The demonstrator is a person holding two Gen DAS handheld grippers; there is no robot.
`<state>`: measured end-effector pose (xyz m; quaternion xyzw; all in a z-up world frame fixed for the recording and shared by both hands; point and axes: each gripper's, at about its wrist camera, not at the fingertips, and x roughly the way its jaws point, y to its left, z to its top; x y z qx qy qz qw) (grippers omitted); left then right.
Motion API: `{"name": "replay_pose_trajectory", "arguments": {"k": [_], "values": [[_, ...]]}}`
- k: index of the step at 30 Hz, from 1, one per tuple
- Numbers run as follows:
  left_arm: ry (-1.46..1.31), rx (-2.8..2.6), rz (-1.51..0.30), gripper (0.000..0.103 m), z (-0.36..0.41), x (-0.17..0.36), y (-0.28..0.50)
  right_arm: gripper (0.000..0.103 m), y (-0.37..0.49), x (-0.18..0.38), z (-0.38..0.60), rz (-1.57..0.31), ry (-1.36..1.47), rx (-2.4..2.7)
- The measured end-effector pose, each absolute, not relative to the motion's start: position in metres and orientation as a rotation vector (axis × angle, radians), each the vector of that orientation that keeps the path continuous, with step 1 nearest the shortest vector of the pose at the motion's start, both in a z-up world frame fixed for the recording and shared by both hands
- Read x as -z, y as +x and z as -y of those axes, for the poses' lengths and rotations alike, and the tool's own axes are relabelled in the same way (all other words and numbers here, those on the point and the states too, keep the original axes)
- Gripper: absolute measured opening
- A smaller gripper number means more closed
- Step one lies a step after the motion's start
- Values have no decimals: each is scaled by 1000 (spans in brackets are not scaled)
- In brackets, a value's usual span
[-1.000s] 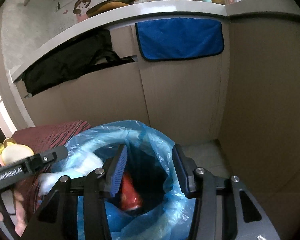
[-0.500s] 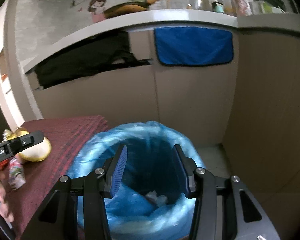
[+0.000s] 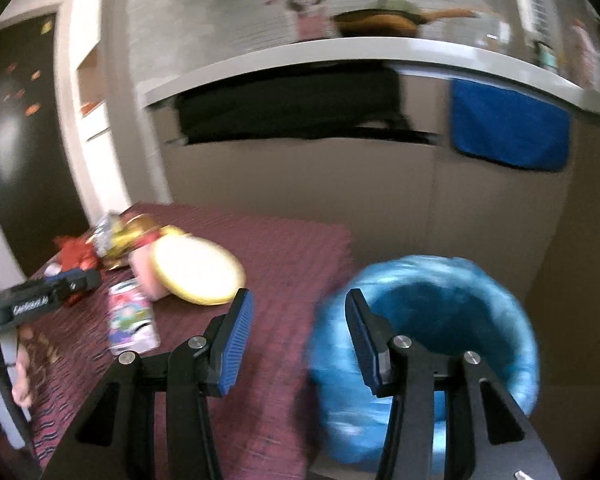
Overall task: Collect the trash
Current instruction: 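Grasp the yellow-rimmed sponge with the right tool while the left tool grasps the pink Kleenex pack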
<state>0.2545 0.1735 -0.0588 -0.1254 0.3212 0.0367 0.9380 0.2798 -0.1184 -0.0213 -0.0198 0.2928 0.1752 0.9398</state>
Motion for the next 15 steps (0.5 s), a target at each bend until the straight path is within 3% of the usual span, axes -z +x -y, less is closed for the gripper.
{"name": "replay_pose_trajectory", "arguments": {"k": [15], "values": [[-334, -92, -711, 42, -241, 92, 230, 44, 318, 51, -28, -643, -321, -473]]}}
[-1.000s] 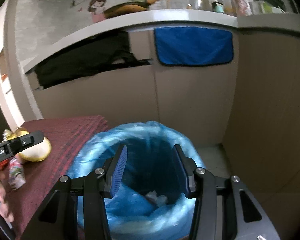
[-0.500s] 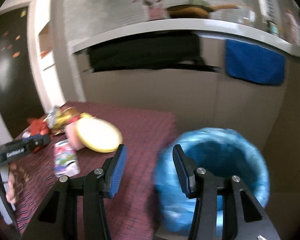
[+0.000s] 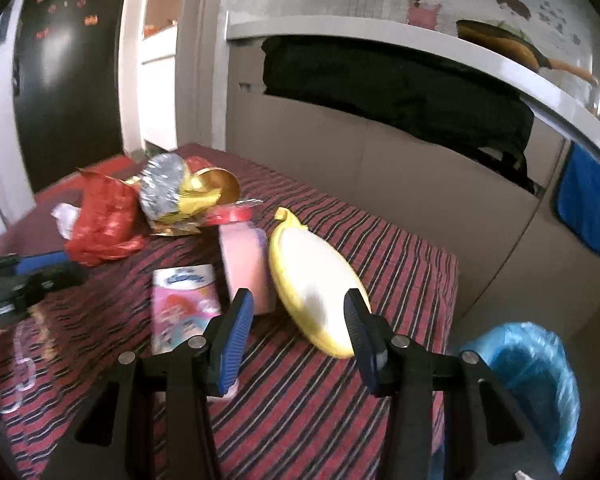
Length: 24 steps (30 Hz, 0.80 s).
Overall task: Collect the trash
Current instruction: 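Grasp the yellow-rimmed sponge with the right tool while the left tool grasps the pink Kleenex pack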
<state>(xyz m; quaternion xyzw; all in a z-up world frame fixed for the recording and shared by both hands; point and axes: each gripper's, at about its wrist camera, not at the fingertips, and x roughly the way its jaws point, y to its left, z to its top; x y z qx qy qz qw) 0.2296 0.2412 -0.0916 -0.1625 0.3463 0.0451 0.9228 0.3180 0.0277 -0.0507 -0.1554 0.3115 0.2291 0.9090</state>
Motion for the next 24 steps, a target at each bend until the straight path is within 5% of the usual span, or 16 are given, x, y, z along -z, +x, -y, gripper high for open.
{"name": "replay_pose_trajectory", "arguments": {"k": [6, 9, 11, 24], "values": [[-350, -59, -733, 42, -234, 97, 238, 40, 347, 56, -34, -684, -309, -427], [-341, -45, -738, 42, -225, 96, 242, 18, 350, 53, -30, -711, -289, -446], [-331, -38, -740, 42, -217, 94, 245, 14, 346, 50, -23, -716, -280, -451], [-230, -52, -782, 42, -135, 81, 282, 12, 315, 27, 50, -686, -115, -417]]}}
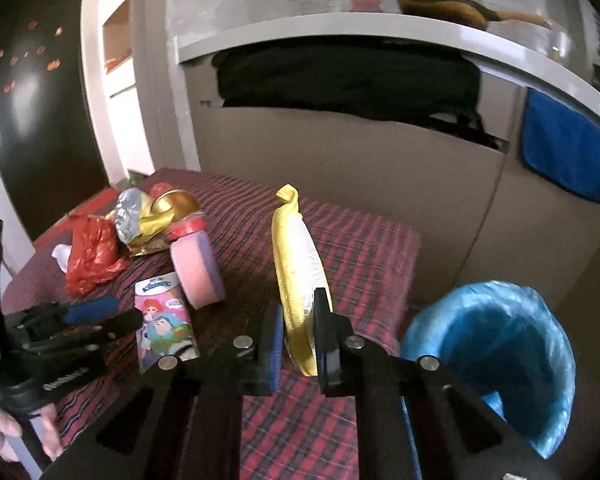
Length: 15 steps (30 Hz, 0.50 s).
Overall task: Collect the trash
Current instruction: 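Grasp the yellow-rimmed sponge with the right tool while the left tool grasps the pink Kleenex pack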
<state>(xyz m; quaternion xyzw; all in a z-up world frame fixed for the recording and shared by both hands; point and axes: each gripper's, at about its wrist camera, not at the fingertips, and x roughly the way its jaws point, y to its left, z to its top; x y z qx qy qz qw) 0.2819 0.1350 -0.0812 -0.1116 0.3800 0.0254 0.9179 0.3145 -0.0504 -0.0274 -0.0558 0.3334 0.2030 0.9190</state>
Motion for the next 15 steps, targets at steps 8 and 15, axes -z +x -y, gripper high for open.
{"name": "replay_pose_trajectory", "arguments": {"k": [8, 15], "values": [[-137, -167, -799, 43, -96, 89, 300, 12, 304, 30, 80, -687, -11, -419], [-52, -200, -808, 44, -97, 100, 294, 12, 297, 35, 91, -688, 21, -412]]}}
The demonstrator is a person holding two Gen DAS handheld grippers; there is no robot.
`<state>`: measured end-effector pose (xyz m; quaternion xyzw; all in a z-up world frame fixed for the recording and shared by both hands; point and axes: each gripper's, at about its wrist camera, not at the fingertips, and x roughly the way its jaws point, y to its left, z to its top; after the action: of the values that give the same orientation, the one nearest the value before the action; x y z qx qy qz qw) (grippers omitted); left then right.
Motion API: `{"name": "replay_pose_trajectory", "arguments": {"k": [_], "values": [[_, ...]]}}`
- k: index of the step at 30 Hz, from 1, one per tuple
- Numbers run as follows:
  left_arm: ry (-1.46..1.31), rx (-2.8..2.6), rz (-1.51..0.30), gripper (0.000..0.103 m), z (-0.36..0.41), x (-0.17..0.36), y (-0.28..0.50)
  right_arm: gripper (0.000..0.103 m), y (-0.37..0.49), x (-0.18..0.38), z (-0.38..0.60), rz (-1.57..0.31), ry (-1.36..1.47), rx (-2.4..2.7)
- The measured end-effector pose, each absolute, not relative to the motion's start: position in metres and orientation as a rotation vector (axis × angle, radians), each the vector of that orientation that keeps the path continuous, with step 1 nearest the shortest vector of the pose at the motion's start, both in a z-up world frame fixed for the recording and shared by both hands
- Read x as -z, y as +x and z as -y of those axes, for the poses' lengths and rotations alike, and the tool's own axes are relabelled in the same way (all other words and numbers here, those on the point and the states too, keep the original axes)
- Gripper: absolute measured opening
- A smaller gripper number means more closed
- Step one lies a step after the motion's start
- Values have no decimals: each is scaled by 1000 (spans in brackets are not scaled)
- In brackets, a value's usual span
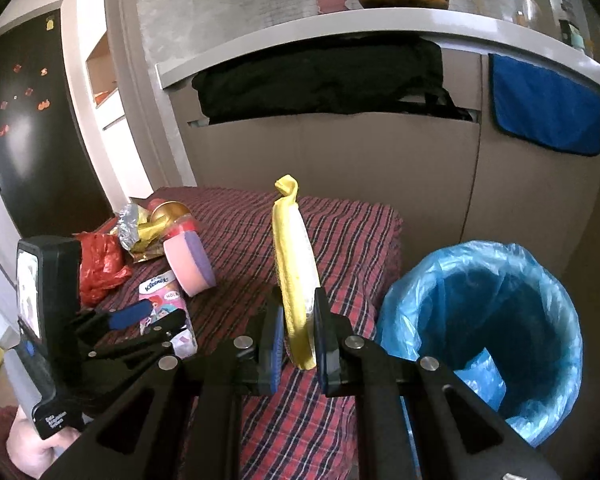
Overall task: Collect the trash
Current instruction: 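Grasp the yellow-rimmed sponge with the right tool while the left tool grasps the pink Kleenex pack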
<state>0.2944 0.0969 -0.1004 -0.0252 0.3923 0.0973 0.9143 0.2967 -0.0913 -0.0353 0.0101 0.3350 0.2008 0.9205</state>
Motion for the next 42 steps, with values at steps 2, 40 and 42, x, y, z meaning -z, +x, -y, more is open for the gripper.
{"name": "replay_pose_trajectory", "arguments": {"k": [2, 40, 42], "values": [[-66, -219, -805, 44, -111, 101, 288, 12, 296, 36, 93, -691, 30, -411], [-309, -119, -758, 31, -142, 97, 290, 11, 278, 21, 84, -645, 2, -429], [-299, -110, -722, 30, -142, 86, 280, 11, 276, 17, 82, -636, 1, -435]]}}
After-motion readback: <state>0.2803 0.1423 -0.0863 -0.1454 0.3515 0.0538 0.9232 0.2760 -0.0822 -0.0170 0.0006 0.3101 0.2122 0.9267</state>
